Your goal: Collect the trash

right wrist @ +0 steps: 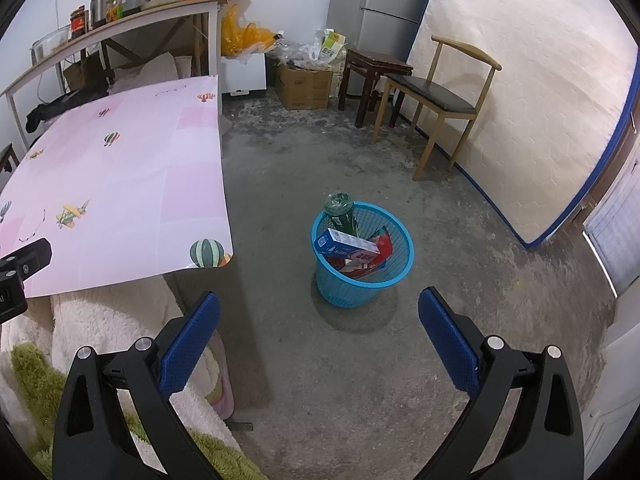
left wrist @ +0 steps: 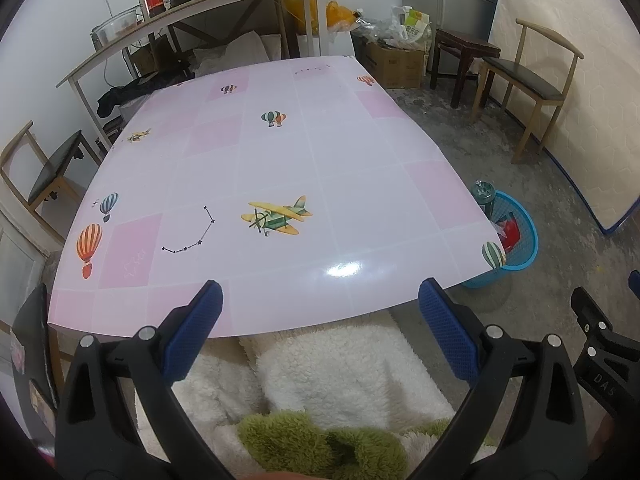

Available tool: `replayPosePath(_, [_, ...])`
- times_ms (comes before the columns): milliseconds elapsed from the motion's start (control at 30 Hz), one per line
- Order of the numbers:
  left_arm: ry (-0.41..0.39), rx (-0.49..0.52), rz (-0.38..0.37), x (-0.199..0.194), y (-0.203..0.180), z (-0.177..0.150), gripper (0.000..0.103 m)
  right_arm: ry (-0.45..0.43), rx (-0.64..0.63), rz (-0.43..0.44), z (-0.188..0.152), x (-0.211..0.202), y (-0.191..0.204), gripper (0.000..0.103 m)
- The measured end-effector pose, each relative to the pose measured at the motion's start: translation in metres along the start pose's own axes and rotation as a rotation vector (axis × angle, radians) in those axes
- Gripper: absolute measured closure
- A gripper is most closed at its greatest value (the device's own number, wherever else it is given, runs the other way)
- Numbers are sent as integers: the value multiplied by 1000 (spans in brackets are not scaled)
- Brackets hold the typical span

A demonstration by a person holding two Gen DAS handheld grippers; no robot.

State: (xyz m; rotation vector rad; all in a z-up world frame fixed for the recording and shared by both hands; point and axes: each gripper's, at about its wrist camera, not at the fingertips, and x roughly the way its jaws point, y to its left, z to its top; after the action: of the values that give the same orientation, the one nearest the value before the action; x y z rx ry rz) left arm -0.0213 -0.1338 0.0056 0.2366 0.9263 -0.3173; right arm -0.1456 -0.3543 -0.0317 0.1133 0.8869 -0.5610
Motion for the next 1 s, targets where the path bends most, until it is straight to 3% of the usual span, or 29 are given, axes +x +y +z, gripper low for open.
replayPosePath(1000, [0,-2,-6,1,-1,-3,9,-9,5,-4,-2,-5,-3,6])
